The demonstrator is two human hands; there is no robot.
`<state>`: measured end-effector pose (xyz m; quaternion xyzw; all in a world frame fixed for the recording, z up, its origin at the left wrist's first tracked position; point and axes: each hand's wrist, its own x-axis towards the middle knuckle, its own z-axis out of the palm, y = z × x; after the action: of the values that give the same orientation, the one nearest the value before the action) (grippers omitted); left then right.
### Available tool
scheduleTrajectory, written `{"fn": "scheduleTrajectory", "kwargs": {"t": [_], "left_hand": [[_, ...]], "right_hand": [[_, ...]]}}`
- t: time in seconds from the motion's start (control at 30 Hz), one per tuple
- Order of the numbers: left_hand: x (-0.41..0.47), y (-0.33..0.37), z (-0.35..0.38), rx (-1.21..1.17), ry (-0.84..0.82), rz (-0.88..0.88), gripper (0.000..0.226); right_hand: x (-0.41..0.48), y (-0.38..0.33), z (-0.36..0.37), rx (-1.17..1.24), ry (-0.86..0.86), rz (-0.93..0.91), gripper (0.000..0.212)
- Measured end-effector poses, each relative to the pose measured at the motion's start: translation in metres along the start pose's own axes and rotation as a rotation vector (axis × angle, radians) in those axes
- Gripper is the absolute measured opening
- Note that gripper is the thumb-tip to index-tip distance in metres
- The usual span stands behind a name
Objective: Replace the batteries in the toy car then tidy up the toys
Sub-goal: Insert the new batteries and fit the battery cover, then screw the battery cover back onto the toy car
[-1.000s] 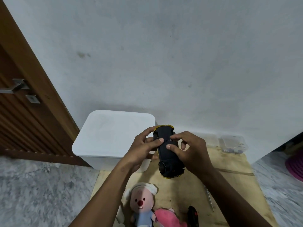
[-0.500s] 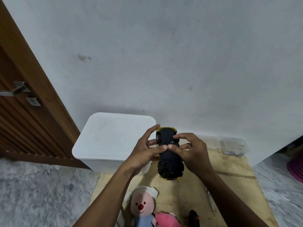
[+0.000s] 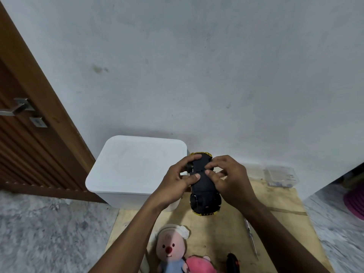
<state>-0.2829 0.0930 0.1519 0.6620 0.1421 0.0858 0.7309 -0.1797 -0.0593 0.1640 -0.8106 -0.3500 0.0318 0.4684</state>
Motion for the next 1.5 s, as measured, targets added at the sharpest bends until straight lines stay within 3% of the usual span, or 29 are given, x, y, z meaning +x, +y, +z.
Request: {"fn": "scheduleTrajectory", "kwargs": {"t": [0.43,0.87,1.5], "left_hand": [[0.003,-0.002,0.0,0.048,0.052,0.027,0.048],[0.006,-0.005,-0.003,0.04,0.083,0.049,0.049],[0.005,-0.003,0.002,0.02,0.079,0.012,0.044]], "right_hand": [[0.004,0.0,0.006,-0.175,-0.056,-0.09,0.01],[0.009,0.004,0.008,-0.205,-0.155,-0.099,0.01],[0.01,0.012,0.01,-0.253,-0.057,-0.151,0.013]]}}
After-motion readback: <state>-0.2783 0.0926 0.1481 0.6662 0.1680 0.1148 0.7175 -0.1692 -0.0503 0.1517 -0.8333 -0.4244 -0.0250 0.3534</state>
